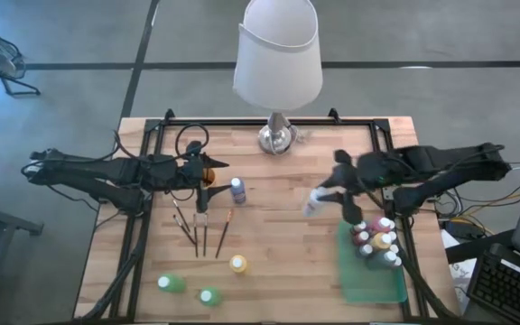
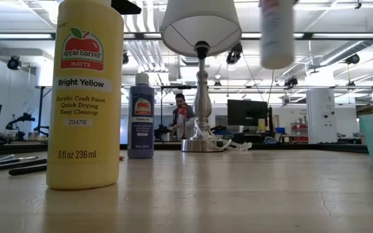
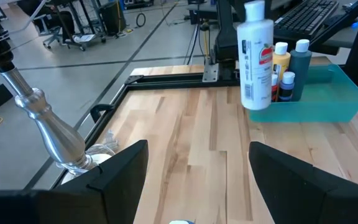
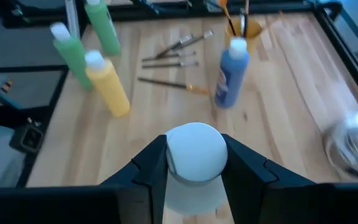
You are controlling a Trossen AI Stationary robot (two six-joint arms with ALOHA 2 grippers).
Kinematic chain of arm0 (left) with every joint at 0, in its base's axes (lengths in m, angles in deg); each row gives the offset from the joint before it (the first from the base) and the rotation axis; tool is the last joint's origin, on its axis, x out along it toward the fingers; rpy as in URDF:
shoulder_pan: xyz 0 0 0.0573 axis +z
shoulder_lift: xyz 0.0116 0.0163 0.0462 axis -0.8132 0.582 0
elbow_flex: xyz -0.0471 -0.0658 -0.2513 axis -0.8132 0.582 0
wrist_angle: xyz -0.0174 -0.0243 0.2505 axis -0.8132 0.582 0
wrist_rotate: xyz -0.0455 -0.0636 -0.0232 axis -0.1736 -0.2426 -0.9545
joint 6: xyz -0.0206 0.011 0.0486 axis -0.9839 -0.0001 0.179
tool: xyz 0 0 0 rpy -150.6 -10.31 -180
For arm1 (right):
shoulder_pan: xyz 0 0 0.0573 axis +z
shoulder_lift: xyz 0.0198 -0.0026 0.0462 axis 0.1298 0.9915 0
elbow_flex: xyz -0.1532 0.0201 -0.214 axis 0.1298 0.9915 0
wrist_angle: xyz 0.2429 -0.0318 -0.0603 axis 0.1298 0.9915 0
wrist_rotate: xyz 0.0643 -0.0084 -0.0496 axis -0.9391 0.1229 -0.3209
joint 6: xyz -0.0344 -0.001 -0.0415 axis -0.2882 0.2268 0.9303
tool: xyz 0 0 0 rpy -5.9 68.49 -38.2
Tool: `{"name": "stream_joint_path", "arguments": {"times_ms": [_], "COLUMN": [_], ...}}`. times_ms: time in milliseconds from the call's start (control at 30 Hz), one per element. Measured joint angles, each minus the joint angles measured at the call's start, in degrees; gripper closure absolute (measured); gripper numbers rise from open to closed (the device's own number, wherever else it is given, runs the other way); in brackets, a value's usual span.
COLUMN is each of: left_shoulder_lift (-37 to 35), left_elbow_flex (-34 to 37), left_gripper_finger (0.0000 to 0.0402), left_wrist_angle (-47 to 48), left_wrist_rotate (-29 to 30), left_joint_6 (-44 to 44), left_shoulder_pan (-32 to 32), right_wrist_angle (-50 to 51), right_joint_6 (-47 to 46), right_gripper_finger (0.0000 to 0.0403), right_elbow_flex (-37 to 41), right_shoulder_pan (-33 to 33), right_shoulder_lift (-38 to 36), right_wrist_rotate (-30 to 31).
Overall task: Pick & Place Paint Supplies
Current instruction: Put the white paint bottle into the green bin
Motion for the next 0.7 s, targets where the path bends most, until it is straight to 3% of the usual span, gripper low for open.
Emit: {"name": "stream_joint_path", "arguments": {"times_ms": [133, 433, 700], "left_shoulder_lift": [0.00, 0.00, 0.00], "left_elbow_flex": [0.00, 0.00, 0.00], "left_gripper_finger": [0.0117, 0.0117, 0.0117], "left_wrist_angle": [0.00, 0.00, 0.00], "left_wrist_rotate": [0.00, 0.00, 0.00], "left_joint_6": [-0.12, -1.46, -2.42], "left_shoulder_pan": [0.00, 0.00, -0.02], "right_wrist_angle": [4.56, 4.27, 4.32], "right_joint_6": [-5.26, -11.62, -16.03], "right_gripper_finger": [0.0289, 0.0289, 0.0289], "right_elbow_flex": [4.40, 14.08, 19.53], "right_shoulder_pan": [4.84, 12.77, 19.34], "right_shoulder_lift": [-5.34, -15.00, -19.24], "right_wrist_rotate": [5.42, 5.66, 10.99]}}
